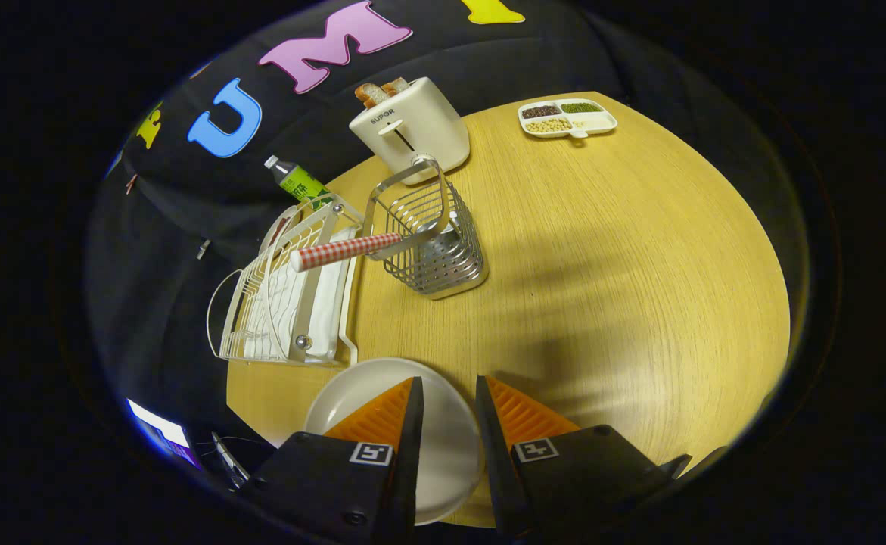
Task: Take the plate from the dish rack, then take the spoon from the basket and place it into the plate.
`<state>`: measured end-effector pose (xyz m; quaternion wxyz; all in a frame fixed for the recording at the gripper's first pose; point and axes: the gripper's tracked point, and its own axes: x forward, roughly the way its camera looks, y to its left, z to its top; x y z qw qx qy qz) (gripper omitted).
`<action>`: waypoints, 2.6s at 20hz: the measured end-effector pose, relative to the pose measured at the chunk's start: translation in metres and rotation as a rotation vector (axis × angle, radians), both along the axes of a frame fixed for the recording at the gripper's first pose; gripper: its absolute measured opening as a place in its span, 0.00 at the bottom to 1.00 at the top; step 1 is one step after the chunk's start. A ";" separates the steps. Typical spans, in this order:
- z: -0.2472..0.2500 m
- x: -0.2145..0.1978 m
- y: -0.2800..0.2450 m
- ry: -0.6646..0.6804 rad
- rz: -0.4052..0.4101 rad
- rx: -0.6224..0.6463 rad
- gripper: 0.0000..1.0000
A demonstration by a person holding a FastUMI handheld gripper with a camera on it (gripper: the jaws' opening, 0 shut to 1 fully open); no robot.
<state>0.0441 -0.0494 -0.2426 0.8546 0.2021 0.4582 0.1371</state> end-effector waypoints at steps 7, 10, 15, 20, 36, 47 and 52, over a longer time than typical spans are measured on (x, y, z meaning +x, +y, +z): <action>0.055 0.038 -0.007 -0.332 0.013 -0.093 0.99; 0.087 0.054 -0.002 -0.473 0.029 -0.129 0.98; 0.120 0.067 0.033 -0.638 0.131 -0.147 0.98; 0.109 0.087 0.060 -0.689 0.172 -0.174 0.98; 0.050 0.130 0.073 -0.759 0.207 -0.385 0.53; 0.069 0.145 0.040 -0.749 0.091 -0.399 0.29; 0.065 0.153 0.030 -0.709 0.079 -0.403 0.23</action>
